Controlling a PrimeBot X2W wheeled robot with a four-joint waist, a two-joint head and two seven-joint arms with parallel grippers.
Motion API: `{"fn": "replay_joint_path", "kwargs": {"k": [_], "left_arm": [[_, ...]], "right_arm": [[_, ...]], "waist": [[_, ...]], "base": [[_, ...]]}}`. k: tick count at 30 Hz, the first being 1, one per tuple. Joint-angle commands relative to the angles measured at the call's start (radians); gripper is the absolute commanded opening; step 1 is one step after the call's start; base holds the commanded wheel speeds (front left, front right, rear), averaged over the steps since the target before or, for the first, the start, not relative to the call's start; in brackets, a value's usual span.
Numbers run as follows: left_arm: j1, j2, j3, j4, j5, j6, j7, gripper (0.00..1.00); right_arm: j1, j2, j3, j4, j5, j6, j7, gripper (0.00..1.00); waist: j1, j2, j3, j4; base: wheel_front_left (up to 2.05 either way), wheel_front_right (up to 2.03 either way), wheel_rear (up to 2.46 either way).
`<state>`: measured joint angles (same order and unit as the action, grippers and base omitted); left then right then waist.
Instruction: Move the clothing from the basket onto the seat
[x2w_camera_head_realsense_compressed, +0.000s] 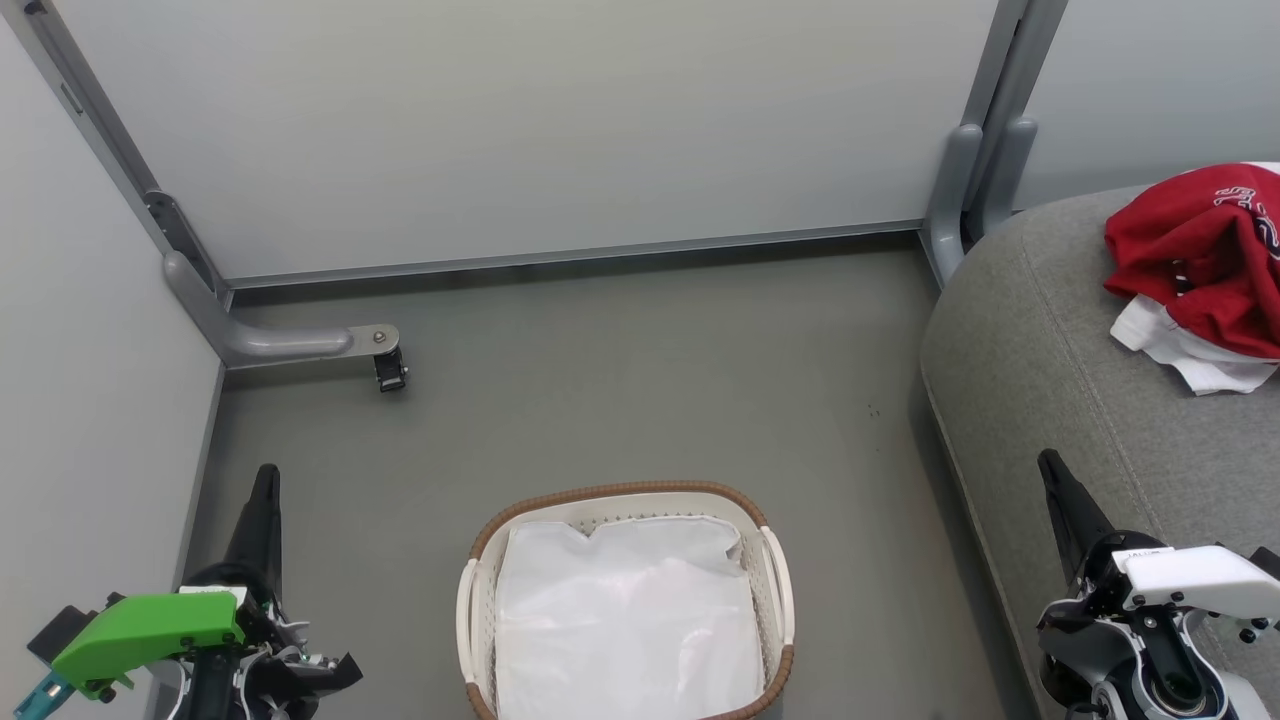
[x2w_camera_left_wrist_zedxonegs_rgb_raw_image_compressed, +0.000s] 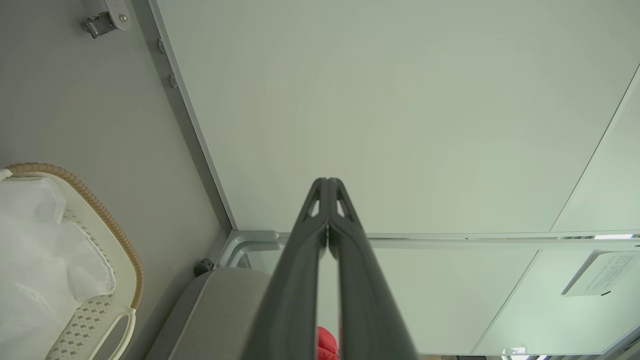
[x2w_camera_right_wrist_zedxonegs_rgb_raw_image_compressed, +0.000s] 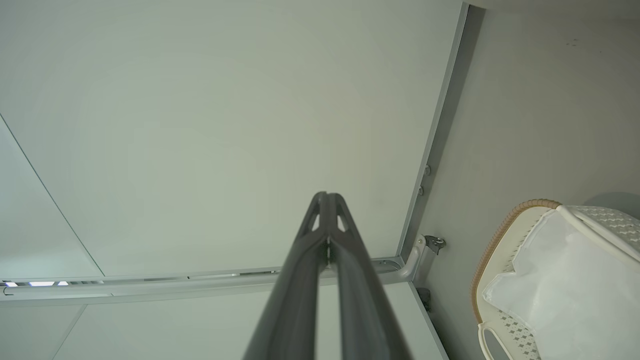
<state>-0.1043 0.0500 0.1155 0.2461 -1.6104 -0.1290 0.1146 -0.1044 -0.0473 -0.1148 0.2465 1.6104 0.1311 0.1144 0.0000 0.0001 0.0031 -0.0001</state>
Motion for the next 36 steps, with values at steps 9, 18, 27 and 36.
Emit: {"fn": "replay_joint_path", "kwargs": {"k": [9, 18, 27, 36], "left_arm": [[-0.010, 0.000, 0.001, -0.002, -0.004, -0.004, 0.003, 0.00], [-0.010, 0.000, 0.001, -0.002, -0.004, -0.004, 0.003, 0.00], [-0.010, 0.000, 0.001, -0.002, -0.004, -0.004, 0.003, 0.00], [-0.010, 0.000, 0.001, -0.002, -0.004, -0.004, 0.003, 0.00]], "right_arm": [[-0.008, -0.006, -0.002, -0.004, 0.003, -0.001, 0.004, 0.00], [-0.008, -0.006, -0.002, -0.004, 0.003, -0.001, 0.004, 0.00], [-0.008, -0.006, -0.002, -0.004, 0.003, -0.001, 0.004, 0.00], [-0.008, -0.006, -0.002, -0.004, 0.003, -0.001, 0.004, 0.00]], "waist": [[0.0000, -0.0001, 0.000, 0.000], [0.0000, -0.0001, 0.000, 0.000], [0.0000, -0.0001, 0.000, 0.000], [0.0000, -0.0001, 0.000, 0.000]], "base": [[0.00, 0.00, 0.00], [0.00, 0.00, 0.00], [0.00, 0.00, 0.00], [0.00, 0.00, 0.00]]}}
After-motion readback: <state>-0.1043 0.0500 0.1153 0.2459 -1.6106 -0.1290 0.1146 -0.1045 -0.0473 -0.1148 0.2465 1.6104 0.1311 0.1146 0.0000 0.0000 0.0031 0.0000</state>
